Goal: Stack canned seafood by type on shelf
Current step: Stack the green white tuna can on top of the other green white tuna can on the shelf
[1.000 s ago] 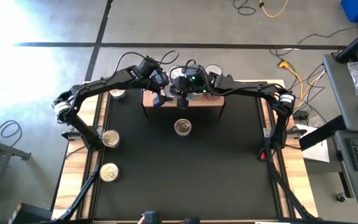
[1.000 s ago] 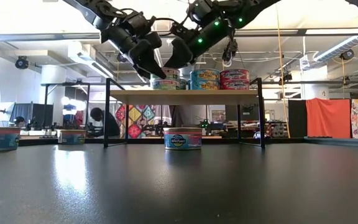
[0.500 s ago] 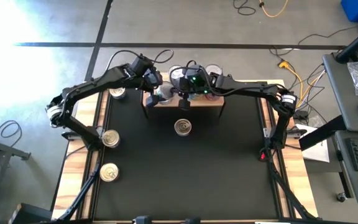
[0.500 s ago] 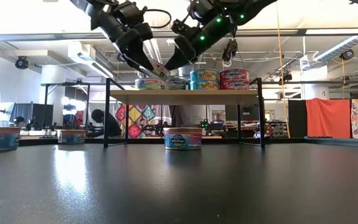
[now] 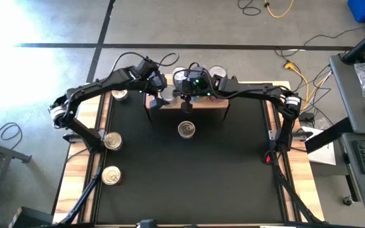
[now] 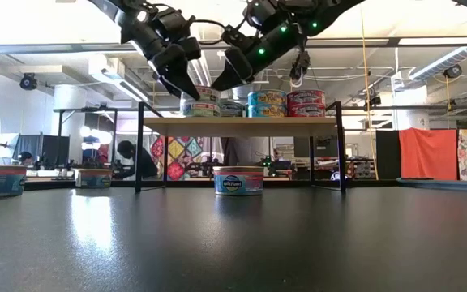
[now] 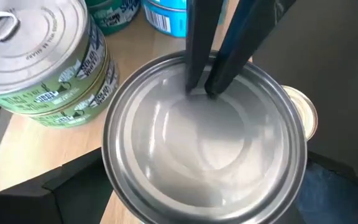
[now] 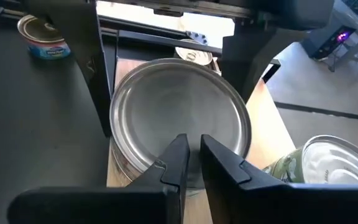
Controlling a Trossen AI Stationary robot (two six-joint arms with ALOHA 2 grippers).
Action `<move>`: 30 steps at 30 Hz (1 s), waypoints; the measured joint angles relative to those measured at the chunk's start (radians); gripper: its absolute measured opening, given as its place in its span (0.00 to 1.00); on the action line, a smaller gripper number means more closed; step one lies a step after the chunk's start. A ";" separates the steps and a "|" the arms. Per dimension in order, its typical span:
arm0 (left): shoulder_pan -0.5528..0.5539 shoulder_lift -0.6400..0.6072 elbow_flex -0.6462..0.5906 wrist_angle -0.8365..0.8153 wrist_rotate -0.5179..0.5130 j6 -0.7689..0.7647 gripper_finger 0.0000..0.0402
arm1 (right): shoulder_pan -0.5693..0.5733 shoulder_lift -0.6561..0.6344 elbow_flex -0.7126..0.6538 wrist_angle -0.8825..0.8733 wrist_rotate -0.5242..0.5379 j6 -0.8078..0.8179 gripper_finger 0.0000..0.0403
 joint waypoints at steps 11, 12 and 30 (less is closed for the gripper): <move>0.000 0.023 0.002 0.030 0.015 0.003 1.00 | 0.011 0.007 -0.003 0.128 -0.026 0.078 0.09; 0.000 0.025 0.002 0.032 0.019 -0.001 1.00 | 0.012 0.009 -0.003 0.135 -0.027 0.085 0.09; -0.006 0.045 0.000 0.080 0.090 -0.047 1.00 | 0.012 0.008 0.006 -0.051 -0.001 0.114 0.09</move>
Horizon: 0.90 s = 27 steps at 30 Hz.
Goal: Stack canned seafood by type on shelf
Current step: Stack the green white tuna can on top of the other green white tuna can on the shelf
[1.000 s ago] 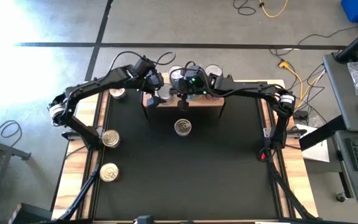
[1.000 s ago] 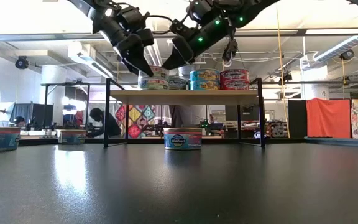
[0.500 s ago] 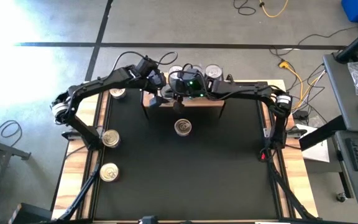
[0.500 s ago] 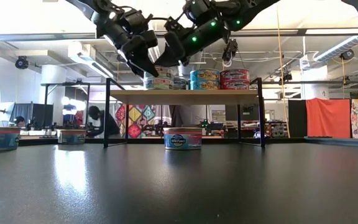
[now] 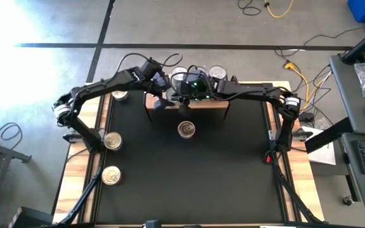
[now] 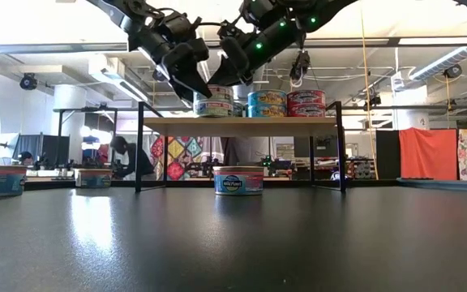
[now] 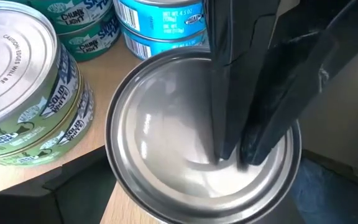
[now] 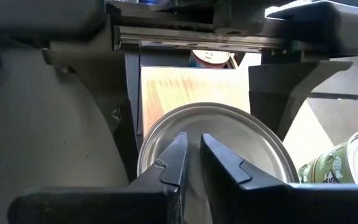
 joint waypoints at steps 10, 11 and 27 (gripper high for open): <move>0.004 -0.070 0.033 -0.038 -0.043 0.015 1.00 | -0.002 0.001 -0.002 -0.065 0.022 0.001 0.09; 0.004 -0.079 0.039 -0.053 -0.045 0.015 1.00 | -0.002 0.001 -0.002 -0.068 0.023 0.001 0.09; -0.069 -0.351 -0.125 -0.090 -0.061 -0.198 1.00 | -0.008 -0.004 -0.005 -0.060 0.128 0.050 0.09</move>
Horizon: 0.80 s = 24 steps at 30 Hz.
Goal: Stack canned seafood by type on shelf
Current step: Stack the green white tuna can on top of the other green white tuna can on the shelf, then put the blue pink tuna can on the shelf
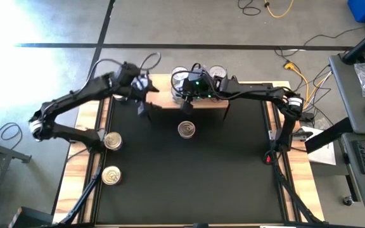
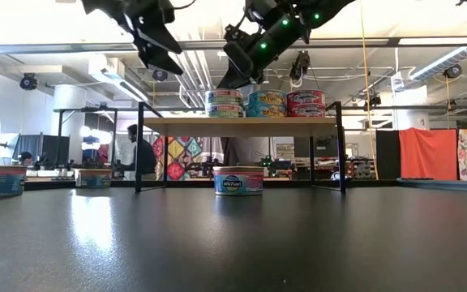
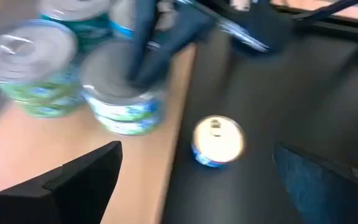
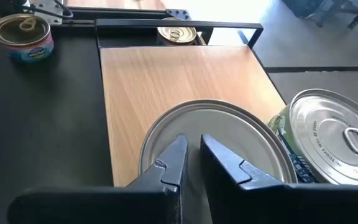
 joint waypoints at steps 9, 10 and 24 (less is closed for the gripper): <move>-0.278 -0.171 -0.254 0.312 0.000 -0.109 1.00 | -0.002 -0.044 -0.003 0.018 -0.003 0.003 0.09; -0.310 -0.179 -0.272 0.333 0.000 -0.120 1.00 | -0.001 -0.055 -0.004 0.027 -0.003 0.003 0.09; -0.835 -0.132 -0.537 0.420 -0.386 -0.599 1.00 | 0.241 -0.211 -0.004 0.064 -0.011 0.047 0.10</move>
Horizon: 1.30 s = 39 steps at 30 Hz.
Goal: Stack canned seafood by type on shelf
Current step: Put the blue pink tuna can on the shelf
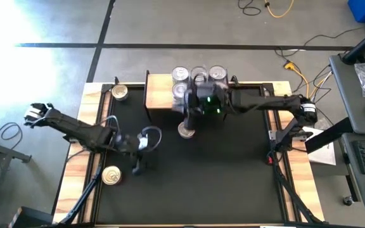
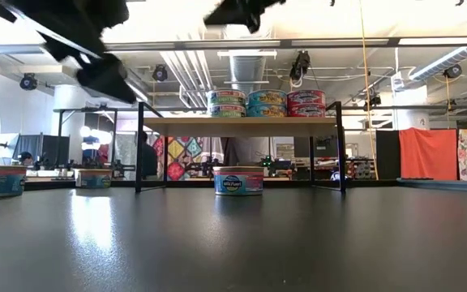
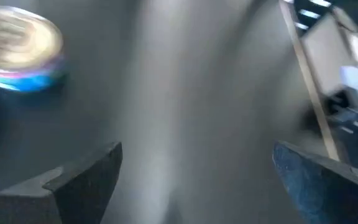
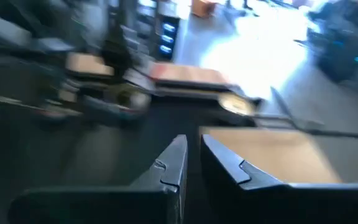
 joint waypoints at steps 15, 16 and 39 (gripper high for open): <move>-0.069 0.227 0.066 -0.221 -0.058 -0.349 1.00 | 0.287 0.127 -0.094 -0.037 0.008 0.220 0.10; -0.069 0.248 0.084 -0.257 -0.096 -0.350 1.00 | 0.296 0.129 -0.123 -0.029 0.007 0.253 0.10; -0.183 0.338 -0.020 -0.322 -0.279 -0.175 1.00 | 0.320 0.118 -0.532 0.263 0.729 0.585 0.10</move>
